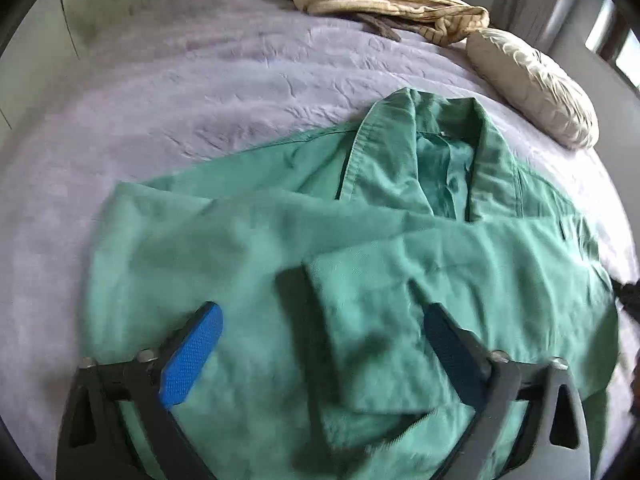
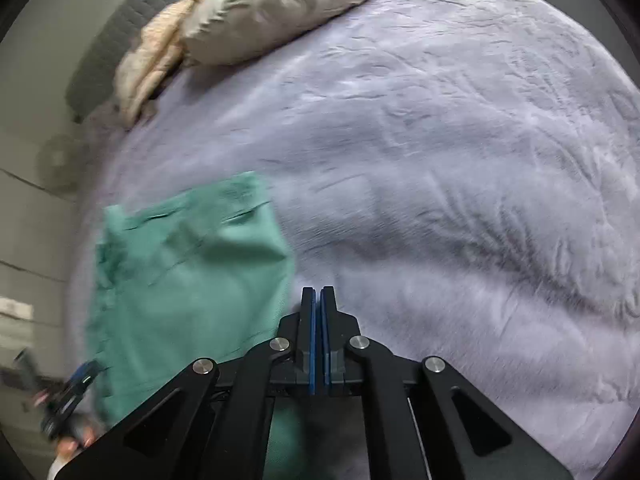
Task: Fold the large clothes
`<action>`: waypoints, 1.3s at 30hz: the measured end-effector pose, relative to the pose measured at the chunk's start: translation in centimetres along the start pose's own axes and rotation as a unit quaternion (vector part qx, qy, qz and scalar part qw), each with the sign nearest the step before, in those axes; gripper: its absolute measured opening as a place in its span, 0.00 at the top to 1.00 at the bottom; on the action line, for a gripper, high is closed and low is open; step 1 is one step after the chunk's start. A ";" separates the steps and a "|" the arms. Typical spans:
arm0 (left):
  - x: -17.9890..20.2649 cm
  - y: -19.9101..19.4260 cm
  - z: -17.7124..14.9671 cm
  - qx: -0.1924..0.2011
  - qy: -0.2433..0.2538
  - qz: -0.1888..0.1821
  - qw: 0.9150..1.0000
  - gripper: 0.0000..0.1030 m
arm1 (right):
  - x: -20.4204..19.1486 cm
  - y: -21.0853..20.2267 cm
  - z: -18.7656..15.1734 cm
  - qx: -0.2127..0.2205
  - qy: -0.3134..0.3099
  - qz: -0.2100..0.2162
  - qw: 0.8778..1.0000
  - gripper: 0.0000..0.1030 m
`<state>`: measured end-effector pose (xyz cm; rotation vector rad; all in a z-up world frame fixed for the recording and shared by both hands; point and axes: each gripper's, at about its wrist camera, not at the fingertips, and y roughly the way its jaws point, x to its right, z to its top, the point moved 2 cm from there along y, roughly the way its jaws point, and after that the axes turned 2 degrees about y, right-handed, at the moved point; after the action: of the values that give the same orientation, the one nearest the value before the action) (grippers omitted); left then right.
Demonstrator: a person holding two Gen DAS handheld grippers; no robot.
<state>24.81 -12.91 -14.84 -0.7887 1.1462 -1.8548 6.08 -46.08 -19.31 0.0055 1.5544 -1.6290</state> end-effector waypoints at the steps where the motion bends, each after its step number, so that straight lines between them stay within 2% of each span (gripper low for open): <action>1: 0.0 0.6 0.3 -0.012 -0.001 -0.010 1.000 0.49 | 0.2 -0.1 -0.1 -0.004 0.009 0.013 1.000 0.92; 2: 0.2 0.9 0.6 -0.020 -0.001 -0.030 0.999 0.68 | 0.0 0.3 0.0 -0.007 0.019 0.024 1.000 0.92; 3: 0.5 0.6 0.5 -0.017 -0.001 -0.028 0.999 0.69 | 0.0 0.7 0.0 -0.009 0.028 0.033 0.999 0.92; 5: 0.8 -0.1 0.6 -0.005 0.009 -0.020 1.000 0.85 | 0.2 1.7 0.0 -0.022 0.044 0.042 0.998 0.92; 9: 1.1 -1.7 1.1 0.015 0.019 -0.033 0.999 0.88 | -0.1 2.8 -0.2 -0.028 0.066 0.051 0.996 0.92; 12: 1.1 -1.3 1.9 0.024 0.035 -0.016 0.999 0.88 | -0.2 1.9 0.3 -0.005 0.060 0.039 0.997 0.90; 14: 0.9 -0.4 2.1 0.019 0.033 -0.013 0.999 0.88 | -0.3 1.3 0.5 0.007 0.063 0.039 0.997 0.80; 16: 0.7 0.4 2.2 0.013 0.029 -0.010 0.999 0.88 | -0.4 1.0 0.7 0.010 0.062 0.044 0.997 0.45; 17: 0.7 0.4 2.1 0.013 0.027 -0.009 1.000 0.88 | -0.5 0.9 0.8 0.011 0.060 0.044 0.997 0.40; 20: 0.8 -0.3 2.2 0.029 0.031 -0.003 0.999 0.88 | -1.3 1.4 0.8 -0.003 0.049 0.063 0.997 0.42; 21: 0.7 0.0 2.3 0.029 0.036 0.011 0.999 0.87 | -1.6 1.7 0.8 -0.007 0.039 0.055 0.998 0.49; 23: 0.5 0.7 2.4 0.016 0.035 0.016 0.999 0.87 | -1.9 2.2 0.6 -0.007 0.009 -0.016 1.000 0.56; 24: 0.2 0.6 2.4 0.016 0.028 0.012 0.999 0.85 | -1.7 2.2 0.6 -0.003 0.003 -0.047 0.999 0.63; 25: 0.0 0.4 2.4 0.017 0.022 0.016 0.999 0.77 | -1.1 1.9 0.6 0.006 0.012 -0.074 0.997 0.69; 26: -0.2 0.0 2.4 0.020 0.020 0.028 0.999 0.61 | -0.6 1.3 0.5 0.017 0.027 -0.082 0.996 0.69; 27: -0.4 -0.7 2.4 0.029 0.020 0.048 0.998 0.51 | -0.1 0.5 0.5 0.029 0.044 -0.078 0.996 0.66; 28: -0.7 -1.3 2.4 0.038 0.021 0.061 0.997 0.40 | 0.3 -0.4 0.4 0.039 0.058 -0.070 0.995 0.65; 31: -1.4 -3.1 2.2 0.050 0.025 0.058 0.997 0.40 | 0.5 -3.3 -0.8 0.048 0.073 -0.007 0.996 0.63; 36: -0.5 -5.5 0.2 0.043 0.030 0.027 0.998 0.40 | -1.2 -5.0 -5.1 -0.002 0.076 0.099 0.992 0.63; 39: 1.4 -5.8 -1.9 0.035 0.046 0.005 0.998 0.40 | -2.8 -4.1 -7.4 -0.026 0.062 0.119 0.991 0.63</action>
<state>20.78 -11.78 -10.20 -0.6622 1.1331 -1.9287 1.60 -39.08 -16.09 0.2601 1.6222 -1.4231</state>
